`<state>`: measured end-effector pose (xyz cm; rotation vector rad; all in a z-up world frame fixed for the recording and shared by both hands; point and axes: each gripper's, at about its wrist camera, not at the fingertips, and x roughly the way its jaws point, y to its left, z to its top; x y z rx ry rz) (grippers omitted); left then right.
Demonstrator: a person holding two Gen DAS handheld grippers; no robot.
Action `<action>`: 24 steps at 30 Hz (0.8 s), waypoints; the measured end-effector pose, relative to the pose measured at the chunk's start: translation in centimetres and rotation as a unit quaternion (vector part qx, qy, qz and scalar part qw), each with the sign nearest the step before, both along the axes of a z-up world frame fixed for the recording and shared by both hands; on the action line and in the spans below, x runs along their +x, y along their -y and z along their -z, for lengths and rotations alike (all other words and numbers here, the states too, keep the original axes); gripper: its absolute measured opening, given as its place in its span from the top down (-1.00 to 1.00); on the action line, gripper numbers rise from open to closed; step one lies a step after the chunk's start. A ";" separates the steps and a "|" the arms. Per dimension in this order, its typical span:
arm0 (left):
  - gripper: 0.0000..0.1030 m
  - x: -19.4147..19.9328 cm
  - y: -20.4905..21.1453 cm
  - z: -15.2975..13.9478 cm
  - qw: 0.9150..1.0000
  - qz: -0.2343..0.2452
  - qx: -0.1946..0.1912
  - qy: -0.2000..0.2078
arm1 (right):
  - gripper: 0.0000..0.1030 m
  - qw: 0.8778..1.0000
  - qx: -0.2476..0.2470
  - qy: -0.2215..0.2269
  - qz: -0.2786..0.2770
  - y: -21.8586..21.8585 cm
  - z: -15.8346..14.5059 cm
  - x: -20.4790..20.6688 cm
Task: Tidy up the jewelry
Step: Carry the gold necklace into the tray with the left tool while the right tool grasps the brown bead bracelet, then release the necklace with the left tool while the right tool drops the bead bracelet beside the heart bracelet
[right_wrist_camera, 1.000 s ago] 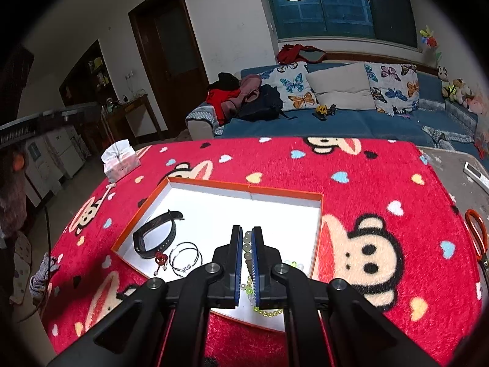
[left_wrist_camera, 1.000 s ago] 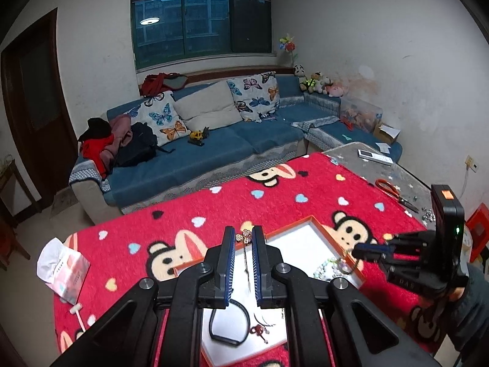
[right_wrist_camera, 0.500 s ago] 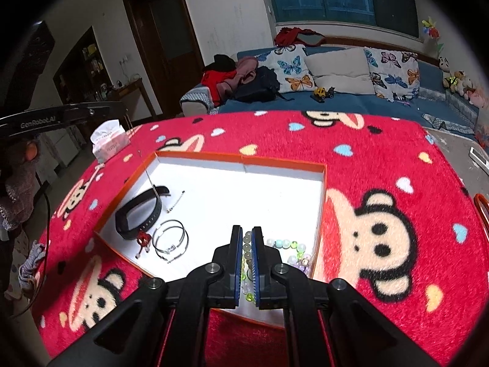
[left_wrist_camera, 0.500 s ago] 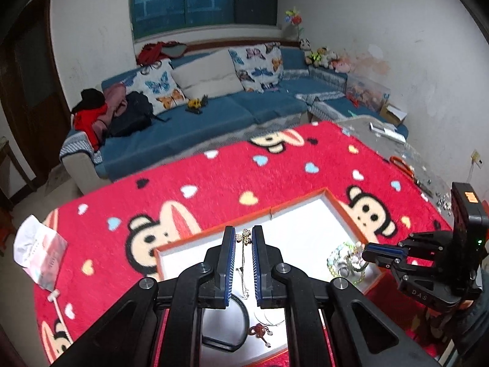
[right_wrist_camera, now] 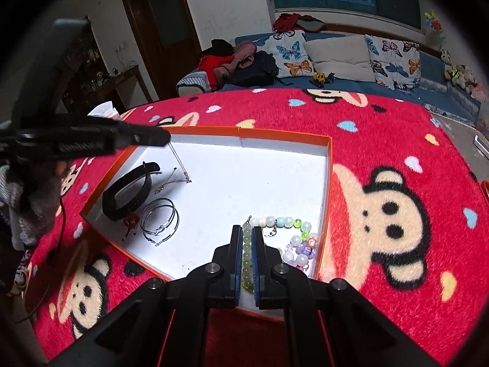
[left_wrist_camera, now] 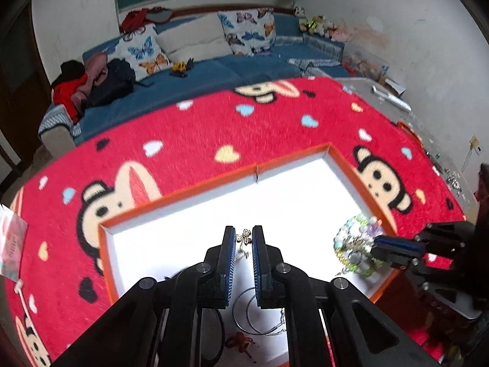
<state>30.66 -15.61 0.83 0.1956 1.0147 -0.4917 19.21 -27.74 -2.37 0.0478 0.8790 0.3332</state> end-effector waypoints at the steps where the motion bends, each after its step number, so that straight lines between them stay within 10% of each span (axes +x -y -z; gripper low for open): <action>1: 0.77 0.0 0.0 0.4 1.000 0.001 0.001 -0.004 | 0.85 1.000 0.000 -0.001 -0.001 0.0 0.1 0.0; 19: 0.70 0.2 -0.7 1.8 0.999 -0.012 -0.011 -0.043 | 0.83 1.000 -0.013 -0.006 -0.001 -0.8 0.3 0.1; 24: 0.01 -1.2 -1.4 0.1 1.000 -0.022 -0.010 -0.018 | 0.81 1.000 -0.013 -0.005 0.003 -0.5 0.0 -0.3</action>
